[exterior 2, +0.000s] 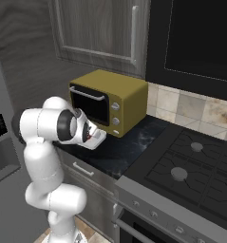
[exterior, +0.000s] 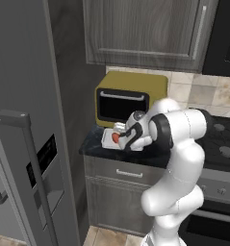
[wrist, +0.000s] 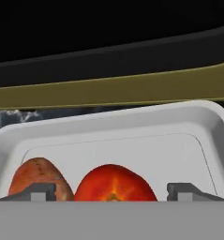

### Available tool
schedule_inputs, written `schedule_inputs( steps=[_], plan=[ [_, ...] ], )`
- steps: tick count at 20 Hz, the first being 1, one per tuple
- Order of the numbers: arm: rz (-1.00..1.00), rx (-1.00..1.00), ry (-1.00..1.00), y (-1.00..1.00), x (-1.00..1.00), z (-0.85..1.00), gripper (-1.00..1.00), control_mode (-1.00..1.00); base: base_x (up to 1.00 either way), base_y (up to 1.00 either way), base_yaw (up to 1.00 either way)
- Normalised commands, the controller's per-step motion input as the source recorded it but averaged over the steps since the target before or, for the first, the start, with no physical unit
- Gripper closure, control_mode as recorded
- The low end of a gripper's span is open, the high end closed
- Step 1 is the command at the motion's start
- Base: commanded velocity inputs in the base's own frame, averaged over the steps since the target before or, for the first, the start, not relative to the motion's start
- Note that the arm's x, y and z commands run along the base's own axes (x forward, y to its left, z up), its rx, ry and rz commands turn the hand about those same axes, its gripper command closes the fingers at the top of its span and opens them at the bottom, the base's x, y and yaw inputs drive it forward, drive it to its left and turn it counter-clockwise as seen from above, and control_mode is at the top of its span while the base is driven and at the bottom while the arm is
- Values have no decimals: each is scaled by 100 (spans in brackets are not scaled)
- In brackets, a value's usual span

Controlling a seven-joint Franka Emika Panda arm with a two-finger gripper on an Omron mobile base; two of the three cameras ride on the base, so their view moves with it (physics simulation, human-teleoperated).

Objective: Take the sweet potato and tomato out of the freezer and place them in the tupperware container on the counter. Then put the tupperware containing the vegetables back in the freezer.

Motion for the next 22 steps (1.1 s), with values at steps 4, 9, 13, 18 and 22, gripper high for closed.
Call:
schedule_inputs(
  steps=[4,9,13,18,22],
  plan=[
    [0,0,-2,0,-12,76,-100,-100,0,0,0],
    [0,3,0,-8,-13,67,-100,-100,0,0,0],
    [-2,2,4,-35,-26,12,-100,-100,0,0,0],
    [-2,2,7,-56,-17,0,-100,-100,0,0,0],
    [-1,1,8,-34,-14,0,-100,-100,0,0,0]
  ],
)
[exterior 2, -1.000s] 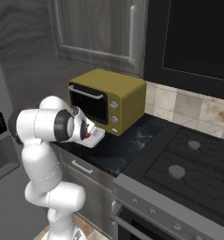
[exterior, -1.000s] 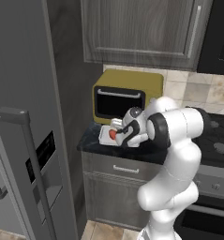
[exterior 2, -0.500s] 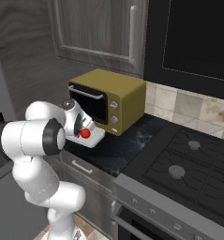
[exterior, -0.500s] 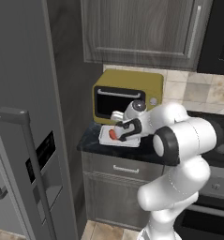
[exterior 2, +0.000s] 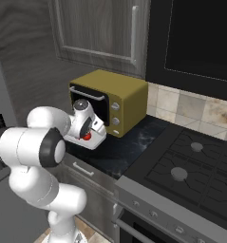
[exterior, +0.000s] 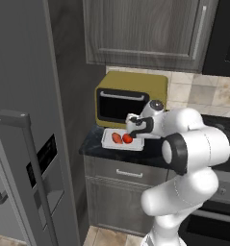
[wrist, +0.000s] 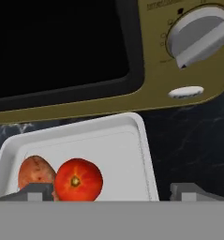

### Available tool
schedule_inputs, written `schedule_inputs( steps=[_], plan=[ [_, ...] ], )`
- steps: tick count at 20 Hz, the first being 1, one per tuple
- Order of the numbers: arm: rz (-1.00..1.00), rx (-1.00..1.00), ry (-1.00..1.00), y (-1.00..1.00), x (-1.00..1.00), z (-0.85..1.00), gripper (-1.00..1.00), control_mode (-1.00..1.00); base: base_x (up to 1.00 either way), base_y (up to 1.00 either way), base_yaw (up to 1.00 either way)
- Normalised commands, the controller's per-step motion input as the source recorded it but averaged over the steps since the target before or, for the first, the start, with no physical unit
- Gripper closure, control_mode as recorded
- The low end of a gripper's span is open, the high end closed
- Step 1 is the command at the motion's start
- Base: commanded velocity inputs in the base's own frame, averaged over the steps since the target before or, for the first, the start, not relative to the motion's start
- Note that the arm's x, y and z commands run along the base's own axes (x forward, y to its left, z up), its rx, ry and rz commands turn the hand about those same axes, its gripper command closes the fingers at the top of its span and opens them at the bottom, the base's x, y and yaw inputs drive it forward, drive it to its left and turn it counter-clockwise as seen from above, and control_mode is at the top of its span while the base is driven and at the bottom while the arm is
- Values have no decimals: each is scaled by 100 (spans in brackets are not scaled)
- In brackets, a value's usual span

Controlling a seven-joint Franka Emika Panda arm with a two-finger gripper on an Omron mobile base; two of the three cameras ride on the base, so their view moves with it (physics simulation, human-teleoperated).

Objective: Take the sweet potato and tomato out of the freezer and place them in the tupperware container on the counter. Then put the tupperware containing the vegetables back in the freezer.

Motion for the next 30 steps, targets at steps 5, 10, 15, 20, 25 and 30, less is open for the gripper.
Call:
schedule_inputs(
  steps=[5,10,15,20,25,30],
  plan=[
    [0,0,7,-12,-19,-8,-100,-100,0,0,0],
    [0,0,7,-2,-14,-25,-100,-100,0,0,0],
    [0,0,3,-5,-3,-31,-100,-100,0,0,0],
    [0,0,0,-2,0,-28,-100,-100,0,0,0],
    [0,0,0,-2,0,-28,-100,-100,0,0,0],
    [0,0,0,-5,0,-26,-100,-100,0,0,0]
  ],
)
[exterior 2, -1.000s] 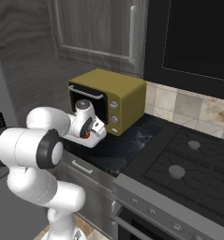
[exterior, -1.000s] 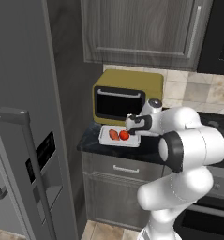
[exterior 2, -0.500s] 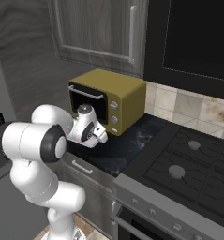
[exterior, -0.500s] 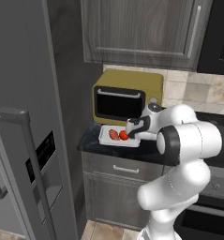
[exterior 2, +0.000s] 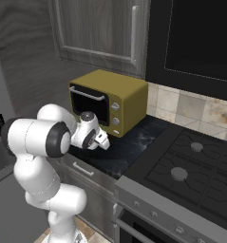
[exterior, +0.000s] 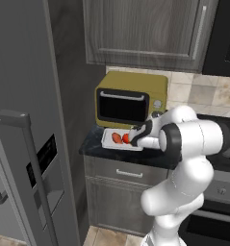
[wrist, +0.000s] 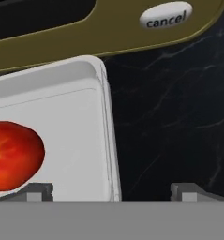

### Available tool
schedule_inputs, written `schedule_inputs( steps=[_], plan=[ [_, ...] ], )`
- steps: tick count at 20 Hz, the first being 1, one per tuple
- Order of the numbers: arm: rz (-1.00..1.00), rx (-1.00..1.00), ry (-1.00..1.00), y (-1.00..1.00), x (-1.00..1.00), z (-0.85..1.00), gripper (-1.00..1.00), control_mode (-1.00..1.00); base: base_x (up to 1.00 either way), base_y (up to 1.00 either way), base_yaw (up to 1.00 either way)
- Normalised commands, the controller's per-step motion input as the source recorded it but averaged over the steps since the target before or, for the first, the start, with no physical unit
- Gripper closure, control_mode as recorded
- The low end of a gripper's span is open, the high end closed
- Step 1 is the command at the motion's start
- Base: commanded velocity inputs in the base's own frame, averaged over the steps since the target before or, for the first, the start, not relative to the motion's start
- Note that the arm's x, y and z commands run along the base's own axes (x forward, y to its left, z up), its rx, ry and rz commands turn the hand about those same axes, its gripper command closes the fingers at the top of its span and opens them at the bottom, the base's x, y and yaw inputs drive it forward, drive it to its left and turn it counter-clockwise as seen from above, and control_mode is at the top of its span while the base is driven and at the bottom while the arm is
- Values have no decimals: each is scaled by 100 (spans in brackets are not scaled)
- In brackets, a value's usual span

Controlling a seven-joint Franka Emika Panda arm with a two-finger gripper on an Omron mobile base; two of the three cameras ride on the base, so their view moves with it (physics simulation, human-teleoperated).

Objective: Take the sweet potato and tomato out of the freezer and place them in the tupperware container on the counter. Then put the tupperware containing the vegetables back in the freezer.

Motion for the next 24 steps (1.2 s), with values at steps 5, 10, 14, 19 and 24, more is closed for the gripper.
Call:
schedule_inputs(
  steps=[5,10,14,19,24],
  plan=[
    [0,0,0,-3,11,-22,-100,-100,0,0,0],
    [0,0,1,0,27,-20,-100,-100,0,0,0],
    [0,0,2,0,29,-21,-100,-100,0,0,0],
    [0,0,4,1,10,-36,100,-100,0,0,0],
    [0,0,3,13,1,-50,100,-100,0,0,0]
  ],
)
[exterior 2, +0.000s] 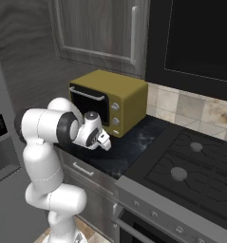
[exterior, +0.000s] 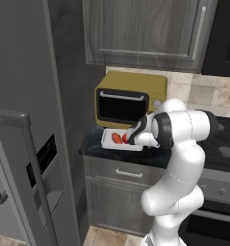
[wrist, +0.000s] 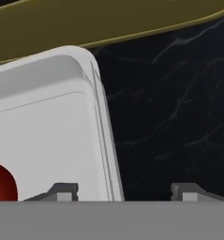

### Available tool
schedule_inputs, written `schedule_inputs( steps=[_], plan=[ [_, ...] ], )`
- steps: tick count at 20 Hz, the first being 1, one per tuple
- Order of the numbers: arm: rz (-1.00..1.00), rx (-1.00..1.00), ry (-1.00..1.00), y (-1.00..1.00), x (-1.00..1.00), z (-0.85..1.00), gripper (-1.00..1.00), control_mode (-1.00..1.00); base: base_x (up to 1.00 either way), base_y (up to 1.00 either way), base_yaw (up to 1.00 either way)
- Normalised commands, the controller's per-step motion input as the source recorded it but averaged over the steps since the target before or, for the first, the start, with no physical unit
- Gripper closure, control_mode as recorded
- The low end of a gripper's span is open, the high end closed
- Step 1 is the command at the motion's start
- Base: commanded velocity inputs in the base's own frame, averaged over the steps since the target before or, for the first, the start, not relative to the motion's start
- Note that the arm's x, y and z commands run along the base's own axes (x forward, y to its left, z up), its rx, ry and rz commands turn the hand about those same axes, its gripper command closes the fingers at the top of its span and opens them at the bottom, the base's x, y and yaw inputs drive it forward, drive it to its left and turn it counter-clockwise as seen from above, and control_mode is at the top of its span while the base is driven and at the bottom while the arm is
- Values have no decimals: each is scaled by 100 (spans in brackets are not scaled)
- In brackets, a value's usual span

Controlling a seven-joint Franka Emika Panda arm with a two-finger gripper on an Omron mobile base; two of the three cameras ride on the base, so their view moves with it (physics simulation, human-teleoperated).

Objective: Take the sweet potato and tomato out of the freezer and place them in the tupperware container on the counter. Then put the tupperware containing the vegetables back in the freezer.

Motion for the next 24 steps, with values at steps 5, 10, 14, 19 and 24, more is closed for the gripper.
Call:
schedule_inputs(
  steps=[5,10,14,19,24],
  plan=[
    [-1,-2,2,19,2,-52,100,-100,0,0,0],
    [0,-8,0,34,0,-40,100,-100,0,0,0],
    [0,-7,-1,37,-15,-6,100,-100,0,0,0],
    [-2,-1,-1,15,-35,3,100,-100,0,0,0],
    [-7,0,-7,0,-71,43,100,-100,0,0,0]
  ],
)
